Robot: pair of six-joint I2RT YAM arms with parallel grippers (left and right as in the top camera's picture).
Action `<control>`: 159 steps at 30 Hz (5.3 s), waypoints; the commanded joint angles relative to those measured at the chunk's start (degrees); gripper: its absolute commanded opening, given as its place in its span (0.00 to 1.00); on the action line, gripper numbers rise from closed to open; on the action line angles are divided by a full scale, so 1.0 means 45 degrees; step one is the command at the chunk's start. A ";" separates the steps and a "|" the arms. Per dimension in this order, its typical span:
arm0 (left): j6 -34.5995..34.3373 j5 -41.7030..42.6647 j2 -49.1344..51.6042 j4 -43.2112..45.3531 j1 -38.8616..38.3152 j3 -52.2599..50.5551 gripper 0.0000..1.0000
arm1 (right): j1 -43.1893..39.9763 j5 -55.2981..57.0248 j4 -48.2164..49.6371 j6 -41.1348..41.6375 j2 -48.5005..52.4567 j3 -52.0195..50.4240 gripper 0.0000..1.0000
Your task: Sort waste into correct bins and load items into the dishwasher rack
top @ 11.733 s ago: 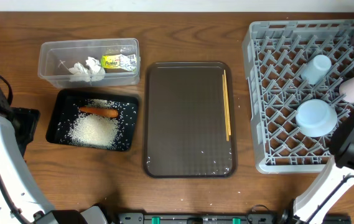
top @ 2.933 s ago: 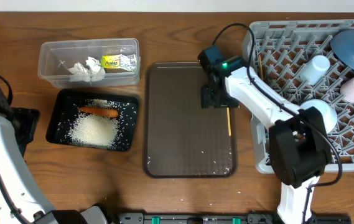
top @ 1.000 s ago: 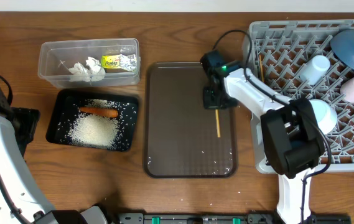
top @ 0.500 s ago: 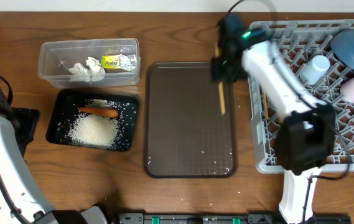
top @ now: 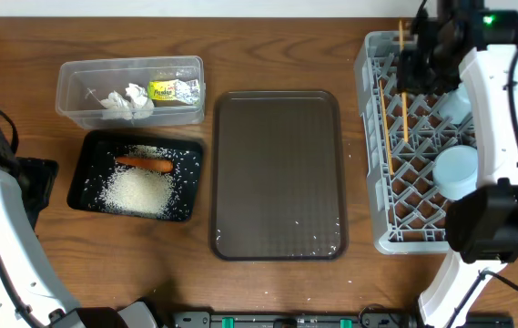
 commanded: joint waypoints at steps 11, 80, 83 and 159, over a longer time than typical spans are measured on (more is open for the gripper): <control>0.0078 -0.0063 0.0049 -0.0039 0.0053 0.0015 0.98 | 0.0107 -0.0243 0.2662 -0.0418 0.0151 -0.3492 0.21; 0.0078 -0.0063 0.0049 -0.0039 0.0053 0.0015 0.98 | 0.2385 -0.3157 0.8276 0.2234 -1.8763 -1.8141 0.99; 0.0078 -0.0063 0.0049 -0.0039 0.0053 0.0015 0.98 | 0.2021 -0.3196 1.0593 0.2089 -2.0002 -1.9900 0.99; 0.0078 -0.0063 0.0049 -0.0039 0.0053 0.0015 0.98 | -0.0724 0.1326 1.5650 -0.0321 -2.5597 -2.5777 0.99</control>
